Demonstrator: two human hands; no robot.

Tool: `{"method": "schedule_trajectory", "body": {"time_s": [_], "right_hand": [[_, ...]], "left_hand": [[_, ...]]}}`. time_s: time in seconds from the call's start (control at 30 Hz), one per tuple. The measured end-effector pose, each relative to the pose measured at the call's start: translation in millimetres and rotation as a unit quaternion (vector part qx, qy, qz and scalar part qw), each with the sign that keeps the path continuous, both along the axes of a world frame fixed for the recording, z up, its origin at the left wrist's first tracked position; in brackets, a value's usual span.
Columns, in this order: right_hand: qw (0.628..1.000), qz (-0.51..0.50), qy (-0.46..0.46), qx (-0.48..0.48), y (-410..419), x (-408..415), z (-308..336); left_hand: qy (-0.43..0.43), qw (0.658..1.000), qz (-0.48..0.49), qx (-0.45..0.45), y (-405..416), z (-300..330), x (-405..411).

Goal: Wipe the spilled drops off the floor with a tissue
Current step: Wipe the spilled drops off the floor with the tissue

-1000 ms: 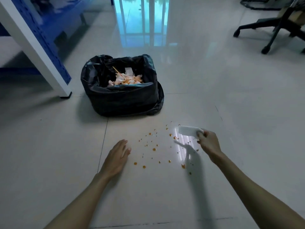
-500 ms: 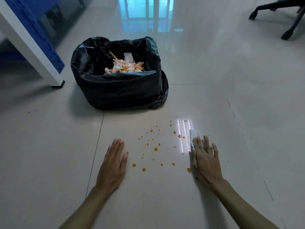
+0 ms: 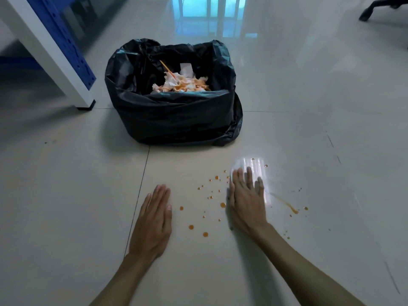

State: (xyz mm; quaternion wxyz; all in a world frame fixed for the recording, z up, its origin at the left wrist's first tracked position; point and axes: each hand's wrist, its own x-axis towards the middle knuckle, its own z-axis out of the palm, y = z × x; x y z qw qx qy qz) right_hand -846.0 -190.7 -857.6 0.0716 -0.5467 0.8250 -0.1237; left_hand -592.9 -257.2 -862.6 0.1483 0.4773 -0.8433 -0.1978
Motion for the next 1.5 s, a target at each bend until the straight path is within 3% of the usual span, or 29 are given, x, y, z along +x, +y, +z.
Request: {"method": "schedule_trajectory", "body": {"time_s": [0.3,0.5,0.83,1.1,1.33,1.5], "right_hand": [[0.973,0.228,0.038,-0.004,-14,95,2],[0.958,0.276,0.080,0.021,3,83,6],[0.987,0.103,0.108,0.052,41,-22,17],[0.986,-0.029,0.098,0.134,99,-88,18],[0.992,-0.106,0.054,0.046,123,-72,14],[0.994,-0.078,0.065,0.029,97,-38,7]], "left_hand": [[-0.016,1.000,-0.010,-0.005,-3,-5,2],[-0.009,1.000,-0.008,-0.003,-1,-3,3],[-0.029,0.999,-0.013,0.005,2,-3,5],[-0.043,0.999,-0.027,-0.007,3,-4,6],[-0.077,0.997,-0.024,-0.012,9,-4,1],[-0.084,0.996,-0.020,-0.010,14,-2,0]]}}
